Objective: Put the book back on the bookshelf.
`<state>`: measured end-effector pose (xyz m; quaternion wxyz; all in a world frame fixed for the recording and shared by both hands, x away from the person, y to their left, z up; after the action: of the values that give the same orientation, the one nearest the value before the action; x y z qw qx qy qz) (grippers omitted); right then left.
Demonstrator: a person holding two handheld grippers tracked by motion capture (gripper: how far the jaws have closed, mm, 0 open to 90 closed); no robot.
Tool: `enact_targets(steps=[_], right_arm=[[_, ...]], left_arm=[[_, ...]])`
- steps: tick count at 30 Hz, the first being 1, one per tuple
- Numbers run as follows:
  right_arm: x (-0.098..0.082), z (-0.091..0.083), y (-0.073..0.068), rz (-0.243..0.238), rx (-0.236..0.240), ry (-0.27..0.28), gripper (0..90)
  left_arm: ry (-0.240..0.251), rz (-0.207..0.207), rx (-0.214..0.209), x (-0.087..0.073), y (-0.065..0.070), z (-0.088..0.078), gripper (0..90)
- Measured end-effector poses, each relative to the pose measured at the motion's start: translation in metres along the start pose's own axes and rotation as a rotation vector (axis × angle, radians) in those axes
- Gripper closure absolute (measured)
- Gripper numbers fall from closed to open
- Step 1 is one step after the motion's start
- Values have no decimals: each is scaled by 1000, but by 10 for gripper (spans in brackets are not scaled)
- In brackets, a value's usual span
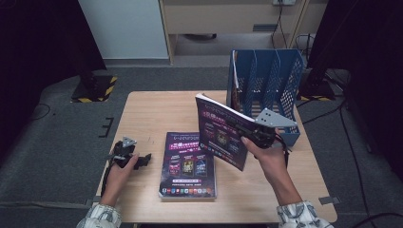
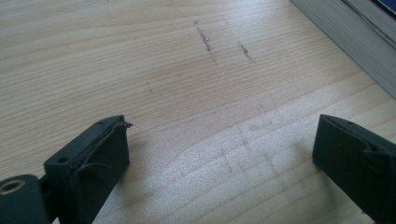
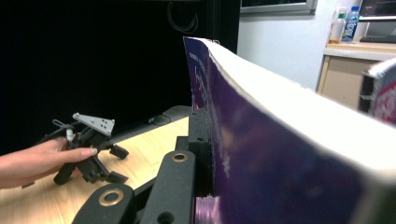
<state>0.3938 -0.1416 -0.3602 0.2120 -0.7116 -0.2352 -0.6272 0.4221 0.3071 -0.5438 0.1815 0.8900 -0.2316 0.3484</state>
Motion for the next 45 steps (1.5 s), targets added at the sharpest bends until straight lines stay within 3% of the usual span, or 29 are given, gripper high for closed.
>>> enact_targets(steps=[14, 20, 45], right_arm=[[-15, -37, 25, 36, -57, -5, 825], [-16, -54, 36, 26, -81, -8, 825], [-19, -96, 73, 27, -164, -33, 825]], left_arm=[[-3, 0, -1, 0, 1, 0, 19], [-3, 0, -2, 0, 1, 0, 18], [-3, 0, -1, 0, 1, 0, 17]])
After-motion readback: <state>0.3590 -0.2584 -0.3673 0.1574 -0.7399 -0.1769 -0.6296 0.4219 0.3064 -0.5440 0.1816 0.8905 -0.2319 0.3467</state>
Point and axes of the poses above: each handheld gripper's, and its own axes: z roughly forward along the jaws, x roughly out of its top, y roughly to its right, the point moved 1 cm from there along z, roughly forward along the jaws, and after that the axes turned 14 degrees about -x, right-handed, at the moved point
